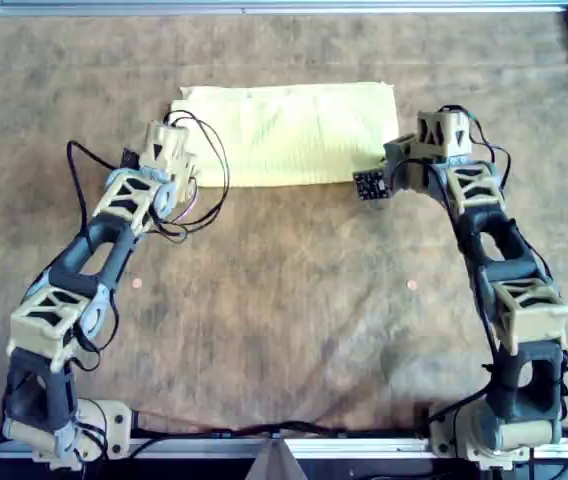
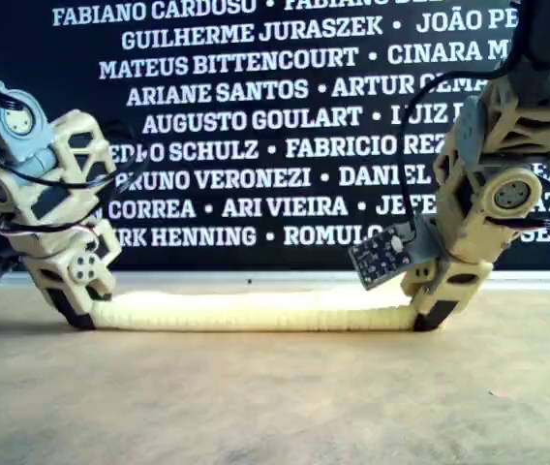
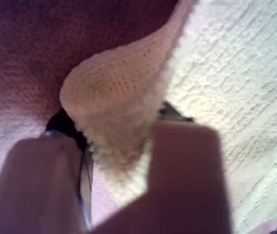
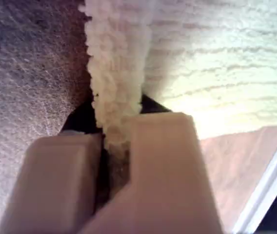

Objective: Fold a cloth

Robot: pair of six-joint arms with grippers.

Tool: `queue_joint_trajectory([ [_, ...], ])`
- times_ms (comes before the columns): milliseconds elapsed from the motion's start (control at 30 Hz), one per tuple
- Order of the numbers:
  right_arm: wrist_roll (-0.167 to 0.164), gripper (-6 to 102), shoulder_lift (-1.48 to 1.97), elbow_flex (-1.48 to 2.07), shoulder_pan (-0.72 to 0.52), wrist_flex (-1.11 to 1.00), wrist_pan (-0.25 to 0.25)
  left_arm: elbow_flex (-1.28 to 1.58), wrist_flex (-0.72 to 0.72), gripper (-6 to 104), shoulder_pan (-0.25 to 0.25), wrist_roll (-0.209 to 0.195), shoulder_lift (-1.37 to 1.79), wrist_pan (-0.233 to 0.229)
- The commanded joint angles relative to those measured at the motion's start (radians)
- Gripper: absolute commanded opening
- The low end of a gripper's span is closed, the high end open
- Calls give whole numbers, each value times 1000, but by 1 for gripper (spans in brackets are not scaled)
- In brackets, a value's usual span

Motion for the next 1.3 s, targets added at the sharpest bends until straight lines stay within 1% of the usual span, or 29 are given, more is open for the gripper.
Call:
queue_joint_trajectory([
  [0, 14, 2, 12, -63, 0, -54, -8, -60, -25, 15, -8, 6, 37, 8],
  [67, 17, 1, 17, -63, 0, -52, -8, -60, -26, 3, -8, 6, 35, 8],
  [133, 17, 0, 21, -61, 0, -51, -8, -58, -26, -4, -6, 6, 32, 8],
  [167, 17, 0, 21, -61, 0, -48, -8, -54, -26, -3, -6, 6, 28, 8],
  [233, 17, 0, 29, -58, 0, -35, -8, -40, -25, -1, -8, 18, 23, 8],
  [267, 17, 0, 38, -43, 0, -34, -8, -40, -25, -1, -8, 18, 23, 8],
  [333, 17, 0, 46, -38, 0, -29, -8, -40, -20, -1, -8, 18, 28, -8],
  [400, 17, 0, 49, -38, 0, -11, -8, -38, -5, -1, -8, 18, 41, -9],
  [567, 17, 0, 115, -38, 3, 114, -9, 25, 41, -1, -11, 20, 81, -9],
  [600, 18, 0, 137, -38, 3, 146, -9, 46, 58, -1, -15, 20, 106, -9],
  [667, 18, 0, 178, -38, 2, 213, -9, 92, 83, -1, -20, 20, 150, 6],
  [800, 18, 0, 206, -38, 3, 308, -14, 169, 89, -1, -20, 17, 284, 8],
  [833, 18, 0, 210, -38, 3, 319, -26, 192, 89, -1, -17, 8, 321, -3],
  [867, 18, 0, 221, -38, 3, 330, -48, 216, 89, -1, -12, 6, 356, -3],
  [1000, 18, 0, 284, -3, 2, 360, -161, 299, 89, -1, -8, 5, 442, -8],
  [1033, 18, 0, 308, 14, 2, 360, -183, 316, 89, -1, -8, 5, 453, -8],
  [1067, 18, 0, 336, 35, 2, 360, -189, 330, 89, -1, -8, 5, 460, -8],
  [1267, 17, 0, 505, 198, 0, 344, -187, 351, 87, -1, -8, 5, 472, -8],
])
